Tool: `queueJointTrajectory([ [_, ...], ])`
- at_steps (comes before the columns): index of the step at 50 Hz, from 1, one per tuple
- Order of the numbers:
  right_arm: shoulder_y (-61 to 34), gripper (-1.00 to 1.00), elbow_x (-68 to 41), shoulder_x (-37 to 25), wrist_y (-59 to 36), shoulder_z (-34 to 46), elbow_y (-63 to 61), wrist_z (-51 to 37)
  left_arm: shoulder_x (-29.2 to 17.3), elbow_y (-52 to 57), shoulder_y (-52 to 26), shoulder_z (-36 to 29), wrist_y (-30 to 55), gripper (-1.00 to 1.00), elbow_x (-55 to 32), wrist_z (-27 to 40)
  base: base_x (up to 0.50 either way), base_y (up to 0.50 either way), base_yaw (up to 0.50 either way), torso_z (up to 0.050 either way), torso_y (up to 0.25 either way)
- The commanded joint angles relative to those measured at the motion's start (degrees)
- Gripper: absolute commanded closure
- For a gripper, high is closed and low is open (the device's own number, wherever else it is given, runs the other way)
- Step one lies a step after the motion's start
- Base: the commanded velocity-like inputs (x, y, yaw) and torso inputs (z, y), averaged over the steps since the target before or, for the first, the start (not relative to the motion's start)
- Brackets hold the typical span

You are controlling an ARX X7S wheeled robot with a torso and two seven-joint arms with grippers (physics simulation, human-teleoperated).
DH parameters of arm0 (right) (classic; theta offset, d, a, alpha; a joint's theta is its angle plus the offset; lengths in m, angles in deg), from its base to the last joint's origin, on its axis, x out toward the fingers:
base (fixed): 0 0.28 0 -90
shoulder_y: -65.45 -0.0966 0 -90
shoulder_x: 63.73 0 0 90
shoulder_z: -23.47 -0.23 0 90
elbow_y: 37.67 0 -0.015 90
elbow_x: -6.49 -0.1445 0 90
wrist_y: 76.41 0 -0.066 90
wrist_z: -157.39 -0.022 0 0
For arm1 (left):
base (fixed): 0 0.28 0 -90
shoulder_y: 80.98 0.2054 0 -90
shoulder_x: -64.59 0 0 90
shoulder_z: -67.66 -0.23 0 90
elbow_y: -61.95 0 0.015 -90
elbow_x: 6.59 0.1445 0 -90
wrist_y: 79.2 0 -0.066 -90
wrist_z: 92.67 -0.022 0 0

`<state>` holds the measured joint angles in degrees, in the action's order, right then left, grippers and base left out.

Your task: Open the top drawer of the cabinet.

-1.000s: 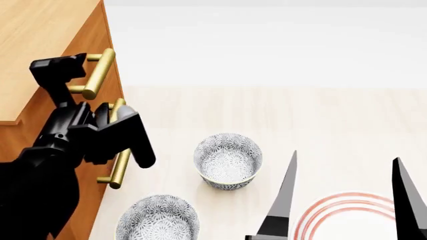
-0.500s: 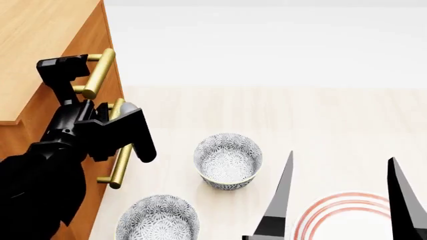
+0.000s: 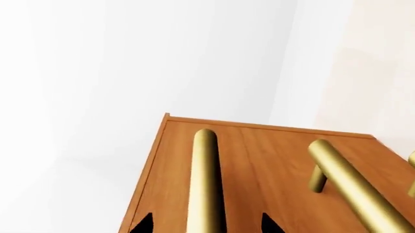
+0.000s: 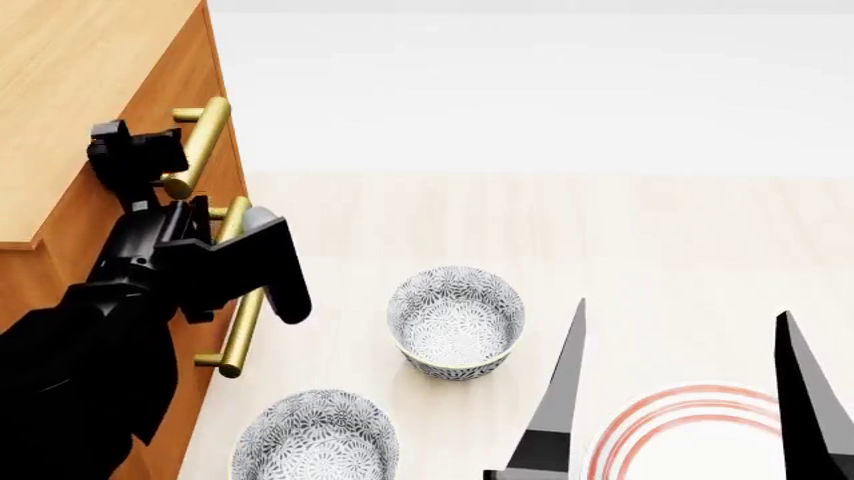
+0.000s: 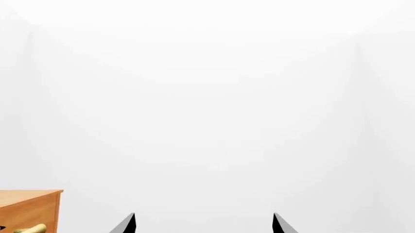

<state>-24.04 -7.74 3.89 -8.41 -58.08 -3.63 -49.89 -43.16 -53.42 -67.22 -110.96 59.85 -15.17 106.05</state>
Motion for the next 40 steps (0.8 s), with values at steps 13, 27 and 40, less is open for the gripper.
queueJointTrajectory([
  [13, -0.3, -1.0, -0.7, -1.1, 0.6, 0.8, 0.2, -1.2, 0.3, -0.2, 0.1, 0.2, 0.7, 1.0, -0.5, -0.1, 0.0, 0.0, 0.0, 0.0, 0.0],
  [27, -0.4, -1.0, -0.9, -1.7, 0.7, 1.2, 0.0, -2.0, 0.4, 2.5, -0.1, -0.2, 1.9, 1.0, -0.1, 0.0, 0.0, 0.0, 0.0, 0.0, 0.0],
  [40, -0.5, -1.0, -1.4, -2.4, 0.8, 1.4, -0.2, -2.8, 0.6, 7.2, -0.8, -0.4, 4.2, 1.0, -0.1, -0.3, -0.01, 0.0, 0.0, 0.0, 0.001],
])
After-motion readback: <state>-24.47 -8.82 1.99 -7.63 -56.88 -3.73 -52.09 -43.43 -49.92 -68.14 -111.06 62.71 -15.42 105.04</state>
